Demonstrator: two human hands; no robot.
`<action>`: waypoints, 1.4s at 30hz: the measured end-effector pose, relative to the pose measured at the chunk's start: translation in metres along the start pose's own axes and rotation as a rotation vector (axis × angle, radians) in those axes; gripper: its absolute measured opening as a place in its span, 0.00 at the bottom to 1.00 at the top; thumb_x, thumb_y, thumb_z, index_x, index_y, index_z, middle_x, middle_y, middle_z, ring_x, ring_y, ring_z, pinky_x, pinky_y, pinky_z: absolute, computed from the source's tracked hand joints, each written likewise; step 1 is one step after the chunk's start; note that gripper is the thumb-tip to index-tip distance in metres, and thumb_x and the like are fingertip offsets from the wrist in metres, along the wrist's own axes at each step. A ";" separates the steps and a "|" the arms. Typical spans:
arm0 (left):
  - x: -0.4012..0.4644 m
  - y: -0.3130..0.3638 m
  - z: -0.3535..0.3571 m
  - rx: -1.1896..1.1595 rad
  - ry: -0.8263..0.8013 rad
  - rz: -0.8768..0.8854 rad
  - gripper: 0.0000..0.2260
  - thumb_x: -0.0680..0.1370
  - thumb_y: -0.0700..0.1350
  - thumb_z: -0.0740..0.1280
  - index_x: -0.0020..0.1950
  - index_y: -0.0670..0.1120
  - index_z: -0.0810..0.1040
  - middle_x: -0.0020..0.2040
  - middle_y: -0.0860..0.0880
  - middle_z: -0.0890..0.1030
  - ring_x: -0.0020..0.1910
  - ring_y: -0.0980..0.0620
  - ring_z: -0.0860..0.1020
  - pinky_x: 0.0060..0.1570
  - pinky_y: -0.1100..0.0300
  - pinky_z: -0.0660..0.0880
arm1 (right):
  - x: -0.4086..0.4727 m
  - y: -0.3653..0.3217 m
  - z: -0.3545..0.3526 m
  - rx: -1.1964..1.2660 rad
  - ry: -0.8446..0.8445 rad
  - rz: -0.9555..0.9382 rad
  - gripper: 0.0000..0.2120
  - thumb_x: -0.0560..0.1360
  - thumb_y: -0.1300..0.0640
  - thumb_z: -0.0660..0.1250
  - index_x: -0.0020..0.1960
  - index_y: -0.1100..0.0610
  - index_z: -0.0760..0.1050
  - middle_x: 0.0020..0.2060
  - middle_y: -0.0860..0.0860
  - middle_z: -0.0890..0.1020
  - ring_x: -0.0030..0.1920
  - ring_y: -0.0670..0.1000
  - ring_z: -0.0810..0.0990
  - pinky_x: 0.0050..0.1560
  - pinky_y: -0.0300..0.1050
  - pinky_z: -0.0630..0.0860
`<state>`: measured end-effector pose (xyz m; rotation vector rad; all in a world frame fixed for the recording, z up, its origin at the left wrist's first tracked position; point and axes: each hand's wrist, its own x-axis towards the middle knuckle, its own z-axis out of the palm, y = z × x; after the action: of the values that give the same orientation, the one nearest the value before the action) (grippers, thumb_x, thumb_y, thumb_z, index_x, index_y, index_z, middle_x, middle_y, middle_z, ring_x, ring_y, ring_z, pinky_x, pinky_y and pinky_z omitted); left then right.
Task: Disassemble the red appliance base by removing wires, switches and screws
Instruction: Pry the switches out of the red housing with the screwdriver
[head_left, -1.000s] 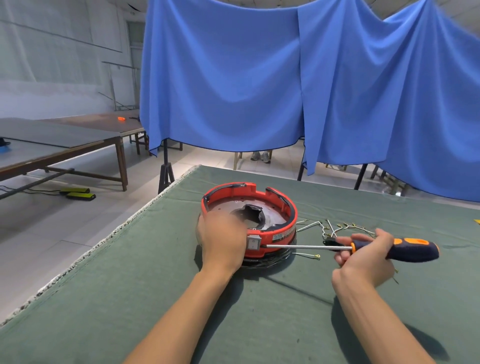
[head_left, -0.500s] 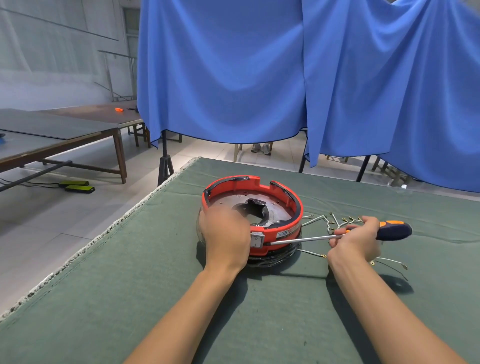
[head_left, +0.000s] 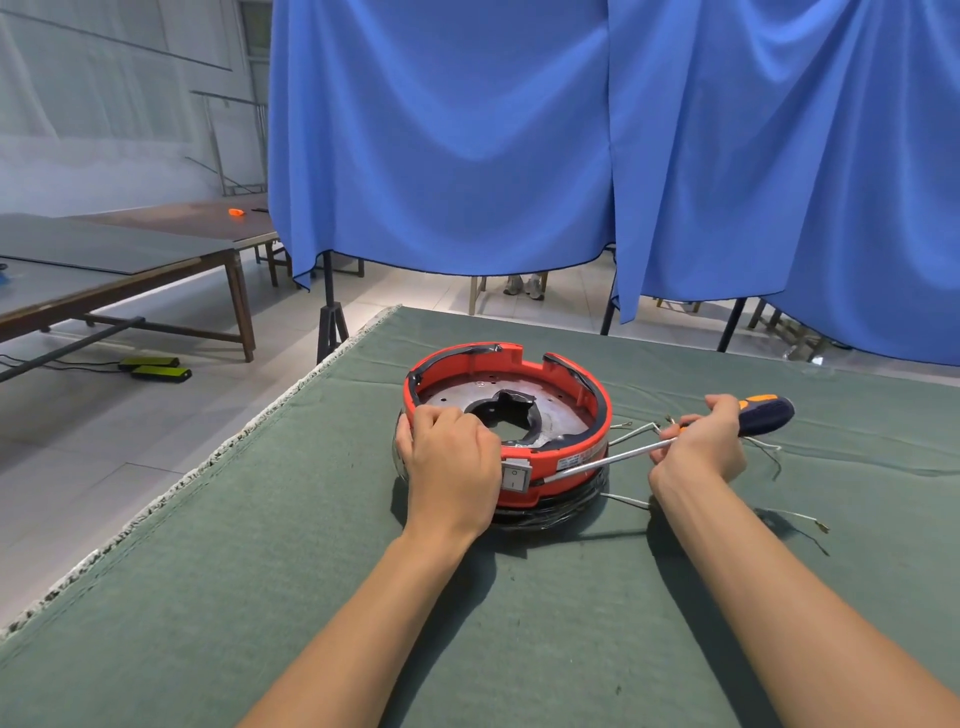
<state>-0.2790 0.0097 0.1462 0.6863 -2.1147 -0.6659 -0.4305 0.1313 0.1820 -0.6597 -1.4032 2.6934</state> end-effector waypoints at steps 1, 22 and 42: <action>0.000 -0.001 0.000 -0.005 0.003 0.004 0.15 0.75 0.47 0.50 0.34 0.46 0.72 0.39 0.51 0.76 0.50 0.51 0.68 0.67 0.44 0.57 | -0.002 -0.002 -0.005 0.012 0.003 -0.002 0.14 0.70 0.52 0.66 0.31 0.56 0.65 0.20 0.48 0.69 0.16 0.46 0.66 0.22 0.34 0.59; 0.000 0.001 0.001 0.024 0.052 -0.020 0.12 0.78 0.42 0.59 0.34 0.46 0.71 0.38 0.51 0.74 0.50 0.50 0.69 0.66 0.45 0.59 | -0.029 -0.005 -0.048 0.089 -0.012 -0.103 0.18 0.72 0.49 0.63 0.29 0.59 0.67 0.17 0.53 0.73 0.15 0.49 0.61 0.21 0.33 0.58; -0.001 0.001 0.004 0.072 0.044 -0.020 0.13 0.79 0.43 0.56 0.37 0.43 0.73 0.40 0.48 0.75 0.52 0.48 0.70 0.67 0.43 0.58 | -0.077 -0.025 -0.014 0.143 -0.259 -0.419 0.19 0.70 0.54 0.65 0.24 0.56 0.63 0.16 0.48 0.64 0.17 0.50 0.66 0.23 0.36 0.60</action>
<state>-0.2818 0.0116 0.1439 0.7556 -2.1023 -0.5820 -0.3592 0.1398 0.2213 0.0017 -1.2087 2.5638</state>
